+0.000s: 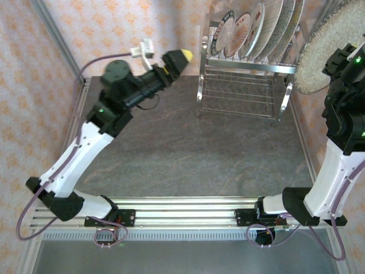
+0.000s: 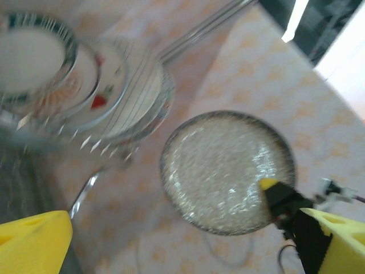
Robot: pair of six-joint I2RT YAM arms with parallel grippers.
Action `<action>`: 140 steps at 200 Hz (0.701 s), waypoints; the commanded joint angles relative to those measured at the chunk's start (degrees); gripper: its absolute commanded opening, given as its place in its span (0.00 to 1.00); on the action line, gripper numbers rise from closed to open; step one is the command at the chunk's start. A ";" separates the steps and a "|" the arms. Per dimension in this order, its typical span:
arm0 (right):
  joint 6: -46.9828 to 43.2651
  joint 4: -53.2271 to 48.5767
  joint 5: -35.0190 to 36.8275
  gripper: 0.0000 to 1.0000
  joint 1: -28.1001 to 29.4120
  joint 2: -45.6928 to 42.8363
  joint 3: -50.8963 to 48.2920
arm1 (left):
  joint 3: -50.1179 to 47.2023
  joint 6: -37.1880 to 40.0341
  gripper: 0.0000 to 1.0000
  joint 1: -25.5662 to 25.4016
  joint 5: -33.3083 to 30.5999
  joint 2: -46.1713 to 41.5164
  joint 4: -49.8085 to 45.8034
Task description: Unload the plates from the dish rack
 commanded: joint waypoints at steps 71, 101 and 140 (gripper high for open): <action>18.66 -1.86 1.04 0.00 -0.17 -6.53 -0.01 | -0.84 -29.55 0.78 -14.63 2.82 22.54 20.05; 24.59 -2.69 -1.97 0.00 -0.19 -10.58 -6.84 | 4.18 -36.75 0.71 -16.50 5.22 31.46 26.79; 28.61 -4.81 -5.39 0.00 -0.19 -12.88 -9.85 | 9.37 -43.69 0.71 -17.83 4.85 38.13 34.47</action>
